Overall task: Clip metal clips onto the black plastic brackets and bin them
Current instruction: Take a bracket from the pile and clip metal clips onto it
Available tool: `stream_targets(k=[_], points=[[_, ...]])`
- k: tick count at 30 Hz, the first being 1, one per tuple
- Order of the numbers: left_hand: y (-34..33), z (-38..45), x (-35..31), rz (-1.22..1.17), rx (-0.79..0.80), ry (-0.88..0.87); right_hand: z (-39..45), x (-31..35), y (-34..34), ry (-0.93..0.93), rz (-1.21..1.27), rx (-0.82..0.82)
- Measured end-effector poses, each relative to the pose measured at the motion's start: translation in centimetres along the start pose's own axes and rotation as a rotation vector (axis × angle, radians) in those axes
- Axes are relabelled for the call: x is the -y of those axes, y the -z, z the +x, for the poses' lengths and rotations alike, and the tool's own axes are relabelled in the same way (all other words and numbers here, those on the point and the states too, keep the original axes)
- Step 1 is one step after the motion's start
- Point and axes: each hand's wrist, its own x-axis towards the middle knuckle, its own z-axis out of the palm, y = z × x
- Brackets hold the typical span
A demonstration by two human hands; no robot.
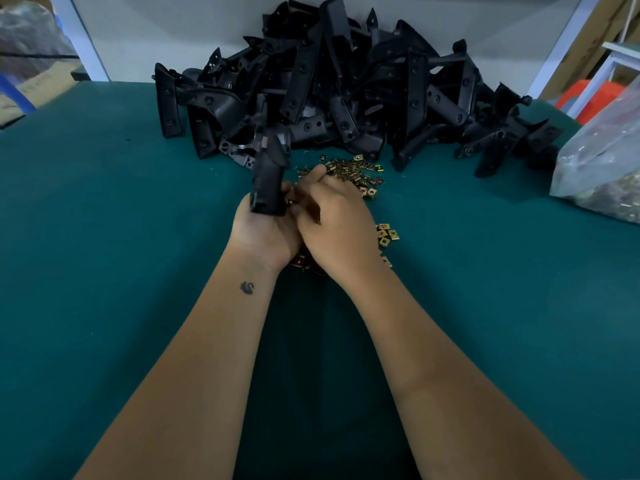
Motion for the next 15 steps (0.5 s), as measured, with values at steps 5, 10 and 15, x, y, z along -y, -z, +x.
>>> stream_targets(k=[5,10,15], points=[[-0.3,0.4,0.2,0.153,-0.105,0.085,0.2,-0.2,0.4,-0.024,0.067,0.038],[-0.3,0.6,0.3,0.155,-0.133,0.085,0.2,-0.1,0.3,-0.017,0.13,-0.01],[0.1,1.3,-0.4,0.092,-0.199,-0.109,0.0,-0.2,0.5,-0.186,0.413,-0.153]])
